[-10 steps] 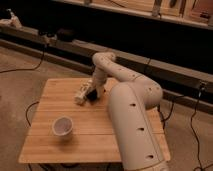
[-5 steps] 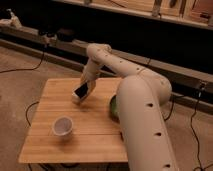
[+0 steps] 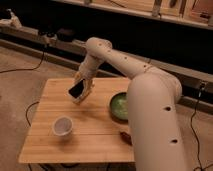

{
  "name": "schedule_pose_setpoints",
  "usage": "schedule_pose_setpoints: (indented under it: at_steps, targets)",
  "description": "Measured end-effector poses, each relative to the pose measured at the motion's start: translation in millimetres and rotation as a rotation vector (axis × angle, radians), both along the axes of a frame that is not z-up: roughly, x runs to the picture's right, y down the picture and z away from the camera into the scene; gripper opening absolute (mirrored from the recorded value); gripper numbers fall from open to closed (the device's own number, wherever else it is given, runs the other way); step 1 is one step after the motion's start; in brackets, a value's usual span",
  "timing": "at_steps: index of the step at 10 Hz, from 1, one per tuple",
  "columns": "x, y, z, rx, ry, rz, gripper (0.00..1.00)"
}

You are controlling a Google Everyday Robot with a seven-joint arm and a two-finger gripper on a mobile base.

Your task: Place the eraser in the ceramic cup

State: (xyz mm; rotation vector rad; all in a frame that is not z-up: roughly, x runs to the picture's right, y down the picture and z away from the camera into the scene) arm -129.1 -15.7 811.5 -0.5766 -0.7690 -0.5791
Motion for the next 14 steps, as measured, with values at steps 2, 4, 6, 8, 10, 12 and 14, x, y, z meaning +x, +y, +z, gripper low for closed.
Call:
schedule_pose_setpoints:
  at_steps: [2, 4, 6, 8, 10, 12, 14]
  targets:
    - [-0.6, 0.0, -0.3, 0.0, -0.001, 0.0, 0.06]
    - [-0.6, 1.6, -2.8, -0.006, -0.006, -0.007, 0.0]
    - [-14.7, 7.2, -31.5, -0.022, -0.065, -0.089, 0.0]
    - [-48.3, 18.1, -84.2, -0.048, -0.194, -0.215, 0.0]
    - [-68.5, 32.9, -115.1, -0.051, -0.242, -0.329, 0.0]
    - [-72.7, 45.4, -120.9, -0.057, -0.209, -0.391, 0.0]
    - [-68.8, 44.5, -119.4, -0.058, -0.201, -0.387, 0.0]
